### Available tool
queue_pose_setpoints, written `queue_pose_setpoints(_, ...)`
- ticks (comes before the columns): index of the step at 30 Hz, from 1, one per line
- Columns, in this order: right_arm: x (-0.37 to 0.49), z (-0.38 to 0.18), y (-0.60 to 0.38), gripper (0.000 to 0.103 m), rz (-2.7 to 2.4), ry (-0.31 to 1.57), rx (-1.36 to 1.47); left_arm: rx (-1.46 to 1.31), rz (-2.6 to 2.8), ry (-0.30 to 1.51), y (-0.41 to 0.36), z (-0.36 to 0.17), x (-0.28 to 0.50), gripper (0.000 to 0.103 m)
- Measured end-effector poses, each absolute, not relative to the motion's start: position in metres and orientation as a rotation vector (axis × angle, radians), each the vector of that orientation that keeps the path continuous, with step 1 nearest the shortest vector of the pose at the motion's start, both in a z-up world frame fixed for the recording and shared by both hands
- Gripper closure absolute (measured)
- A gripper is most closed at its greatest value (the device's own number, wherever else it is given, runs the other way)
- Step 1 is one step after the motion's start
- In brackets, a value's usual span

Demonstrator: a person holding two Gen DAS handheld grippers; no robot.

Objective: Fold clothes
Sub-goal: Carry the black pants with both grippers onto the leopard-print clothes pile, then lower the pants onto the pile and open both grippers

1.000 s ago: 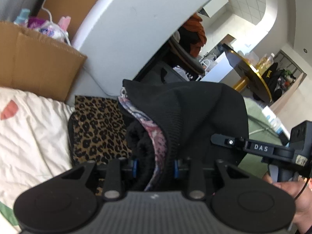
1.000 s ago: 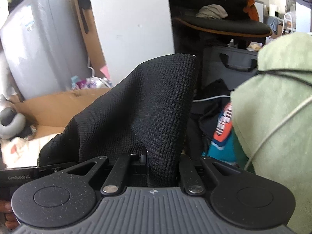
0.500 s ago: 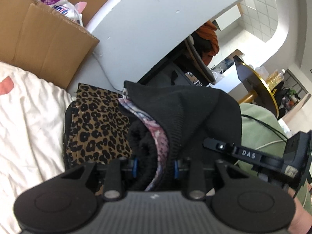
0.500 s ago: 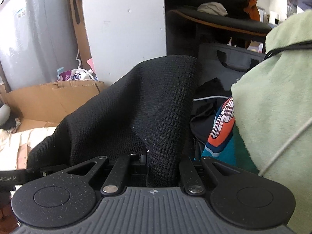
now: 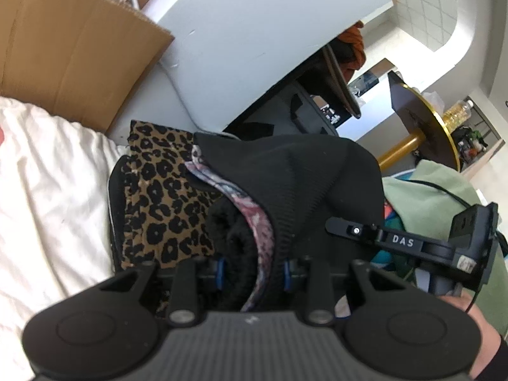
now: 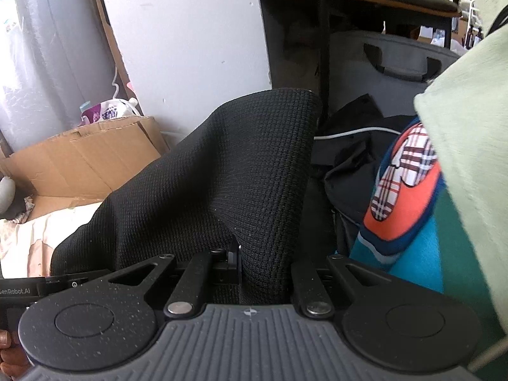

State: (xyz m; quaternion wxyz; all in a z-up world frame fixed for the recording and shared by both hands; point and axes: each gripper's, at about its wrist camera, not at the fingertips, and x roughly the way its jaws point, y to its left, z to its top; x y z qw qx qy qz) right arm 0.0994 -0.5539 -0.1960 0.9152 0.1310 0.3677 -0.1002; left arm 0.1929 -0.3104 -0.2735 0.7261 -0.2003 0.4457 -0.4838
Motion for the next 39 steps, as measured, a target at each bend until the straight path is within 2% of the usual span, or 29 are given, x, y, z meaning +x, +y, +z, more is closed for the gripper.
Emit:
queue_pose_setpoints(25, 0.196, -0.254, -0.599, 0.093, -0.19, 0.862, 0.369, -0.506, -1.005, 1.139, -0.338, -0.332, 0.265, 0.069)
queue_pose_setpoints(33, 0.22, -0.276, -0.607, 0.083, -0.231, 0.91, 0.328, -0.485, -0.972, 1.161, -0.346, -0.338, 0.277, 0.068)
queue_pose_setpoints(34, 0.224, -0.278, -0.606, 0.081, -0.235, 0.919, 0.312, -0.491, -0.967, 1.172, -0.347, -0.34, 0.279, 0.068)
queue_pose_setpoints(36, 0.232, -0.281, -0.606, 0.069, -0.265, 0.938, 0.278, -0.504, -0.958, 1.192, -0.348, -0.342, 0.284, 0.068)
queue_pose_setpoints(39, 0.242, -0.286, -0.61, 0.068, -0.303, 0.962, 0.254, -0.475, -0.964, 1.192, -0.354, -0.338, 0.287, 0.068)
